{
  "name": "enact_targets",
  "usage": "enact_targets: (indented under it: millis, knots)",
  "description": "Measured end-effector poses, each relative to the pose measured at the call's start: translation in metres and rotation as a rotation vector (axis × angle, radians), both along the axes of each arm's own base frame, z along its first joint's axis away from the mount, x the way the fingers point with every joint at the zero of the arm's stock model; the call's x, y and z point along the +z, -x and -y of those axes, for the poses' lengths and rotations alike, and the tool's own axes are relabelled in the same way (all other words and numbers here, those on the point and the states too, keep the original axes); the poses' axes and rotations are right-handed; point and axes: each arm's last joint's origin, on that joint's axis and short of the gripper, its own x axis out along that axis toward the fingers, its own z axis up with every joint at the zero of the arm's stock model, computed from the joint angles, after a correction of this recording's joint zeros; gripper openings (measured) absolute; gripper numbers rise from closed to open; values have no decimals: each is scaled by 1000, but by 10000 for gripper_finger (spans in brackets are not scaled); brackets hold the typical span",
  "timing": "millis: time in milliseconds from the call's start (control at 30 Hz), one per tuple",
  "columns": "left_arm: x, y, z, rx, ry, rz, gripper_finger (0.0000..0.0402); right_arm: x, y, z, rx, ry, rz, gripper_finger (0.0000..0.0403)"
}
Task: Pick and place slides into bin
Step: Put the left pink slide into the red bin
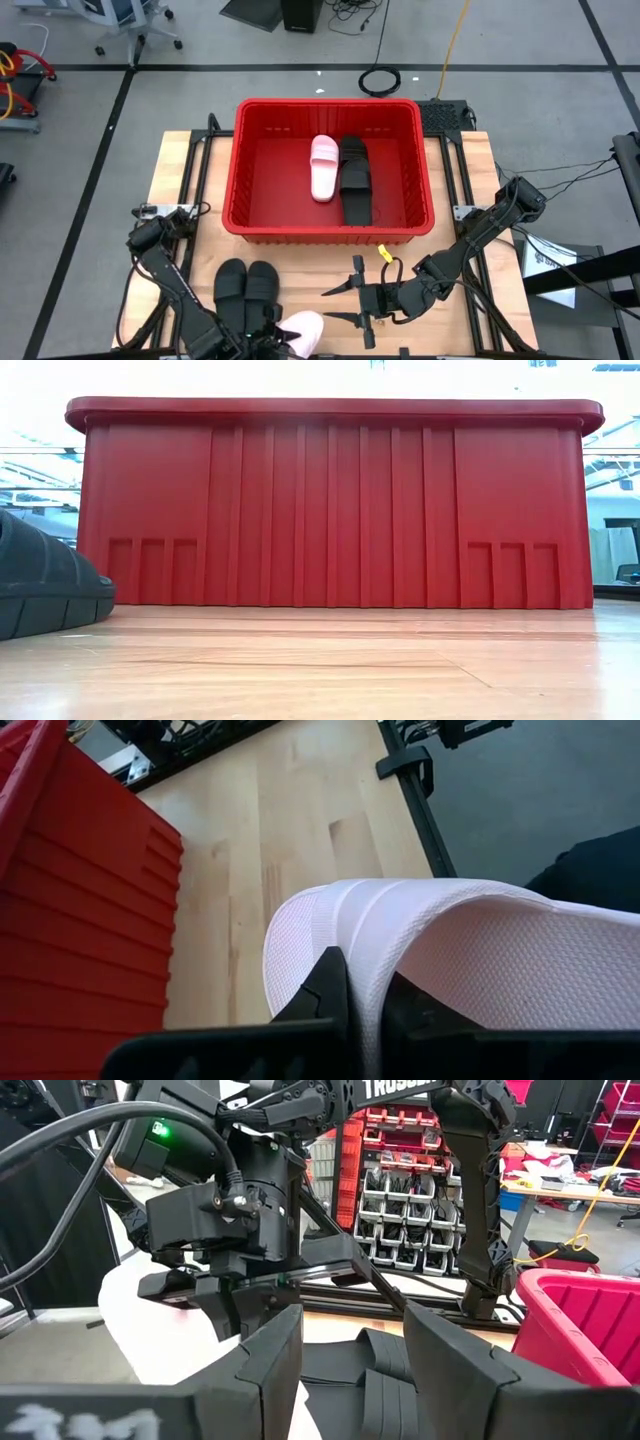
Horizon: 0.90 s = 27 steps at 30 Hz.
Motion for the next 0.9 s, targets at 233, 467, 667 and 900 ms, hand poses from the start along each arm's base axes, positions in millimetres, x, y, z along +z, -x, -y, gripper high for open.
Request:
enact_targets:
  millis: [233, 467, 667, 900]
  knots:
    - [0, 0, 0, 2, -2, 3, 2, 0, 0, 0, 0, 0, 0, 164]
    - [0, 0, -1, 2, -10, 0, 1, 0, 0, 0, 0, 1, 0, 164]
    - [0, 0, -1, 4, -12, 0, 0, 0, 0, 0, 0, 1, 0, 164]
    - [0, 0, -1, 6, -12, -1, 0, 0, 0, 0, 0, 1, 0, 164]
